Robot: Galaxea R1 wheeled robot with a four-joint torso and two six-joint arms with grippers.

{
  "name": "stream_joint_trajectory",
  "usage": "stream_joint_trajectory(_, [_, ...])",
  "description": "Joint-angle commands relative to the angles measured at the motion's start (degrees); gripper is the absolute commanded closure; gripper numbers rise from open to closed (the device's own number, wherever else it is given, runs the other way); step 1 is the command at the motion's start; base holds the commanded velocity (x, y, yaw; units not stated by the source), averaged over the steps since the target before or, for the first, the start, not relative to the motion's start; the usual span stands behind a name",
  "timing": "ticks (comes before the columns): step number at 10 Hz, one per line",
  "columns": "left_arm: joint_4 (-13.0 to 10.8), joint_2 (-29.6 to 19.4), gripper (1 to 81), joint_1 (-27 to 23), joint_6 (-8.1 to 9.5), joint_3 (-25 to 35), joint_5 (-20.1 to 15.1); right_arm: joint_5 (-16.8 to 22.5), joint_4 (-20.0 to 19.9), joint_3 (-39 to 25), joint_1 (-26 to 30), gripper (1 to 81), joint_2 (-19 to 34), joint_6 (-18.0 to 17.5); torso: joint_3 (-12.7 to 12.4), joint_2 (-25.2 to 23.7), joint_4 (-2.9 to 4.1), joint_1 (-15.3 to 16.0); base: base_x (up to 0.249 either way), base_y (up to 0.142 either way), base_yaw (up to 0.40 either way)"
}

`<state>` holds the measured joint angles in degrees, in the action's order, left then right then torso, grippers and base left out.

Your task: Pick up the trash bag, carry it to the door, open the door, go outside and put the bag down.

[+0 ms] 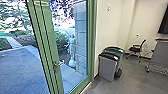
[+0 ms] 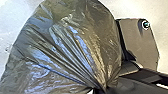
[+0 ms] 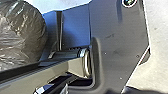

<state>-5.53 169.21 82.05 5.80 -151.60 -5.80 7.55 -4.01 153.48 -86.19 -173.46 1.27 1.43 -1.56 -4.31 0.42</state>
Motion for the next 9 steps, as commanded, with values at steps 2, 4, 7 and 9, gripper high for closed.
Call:
stream_joint_trajectory(2, [-0.1, -0.4, 81.1, -3.5, -0.35, 0.0, -3.0, 3.8, 0.2, -0.3, 2.9, 1.0, -0.2, 0.2, 0.0, 0.0, 0.0, 0.0, 0.181, 0.0, 0.0])
stream_joint_trajectory(4, [0.0, -0.4, 81.1, -3.5, -0.35, 0.0, -3.0, 3.8, 0.2, -0.3, 2.9, 1.0, -0.2, 0.2, 0.0, 0.0, 0.0, 0.0, 0.181, 0.0, 0.0])
stream_joint_trajectory(7, [0.0, -0.4, 81.1, -3.4, -0.44, 0.1, -2.9, 3.8, 0.1, -0.3, 2.9, 1.0, -0.1, 0.2, 0.0, 0.0, 0.0, 0.0, 0.181, 0.0, 0.0])
stream_joint_trajectory(9, [-0.2, -0.4, 81.1, -2.6, -0.44, 0.1, 1.8, 3.9, 0.2, 0.1, 2.9, 1.0, -0.2, 0.2, 0.0, 0.0, 0.0, 0.0, 0.182, 0.0, 0.0])
